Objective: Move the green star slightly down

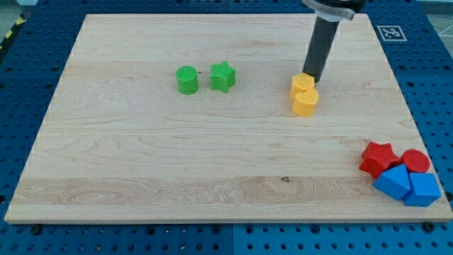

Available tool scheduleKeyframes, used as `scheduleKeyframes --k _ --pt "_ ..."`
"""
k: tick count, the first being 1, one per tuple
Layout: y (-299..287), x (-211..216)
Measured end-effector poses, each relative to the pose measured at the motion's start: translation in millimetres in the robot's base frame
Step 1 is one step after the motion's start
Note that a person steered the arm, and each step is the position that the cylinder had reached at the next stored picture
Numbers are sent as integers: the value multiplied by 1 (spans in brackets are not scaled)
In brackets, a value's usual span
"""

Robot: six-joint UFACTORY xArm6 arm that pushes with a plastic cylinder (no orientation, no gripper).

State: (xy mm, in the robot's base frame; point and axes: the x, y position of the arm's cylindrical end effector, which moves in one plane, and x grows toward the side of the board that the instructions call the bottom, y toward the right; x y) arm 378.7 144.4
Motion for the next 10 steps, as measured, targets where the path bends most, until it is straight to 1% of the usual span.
scheduleKeyframes --k 1,2,4,5,6,8,10 --pt "4 4" --pt "-8 -30" --pt "-120 -34" --pt "-151 -37" --pt "-169 -37" --pt "-164 -16" --pt "-124 -11"
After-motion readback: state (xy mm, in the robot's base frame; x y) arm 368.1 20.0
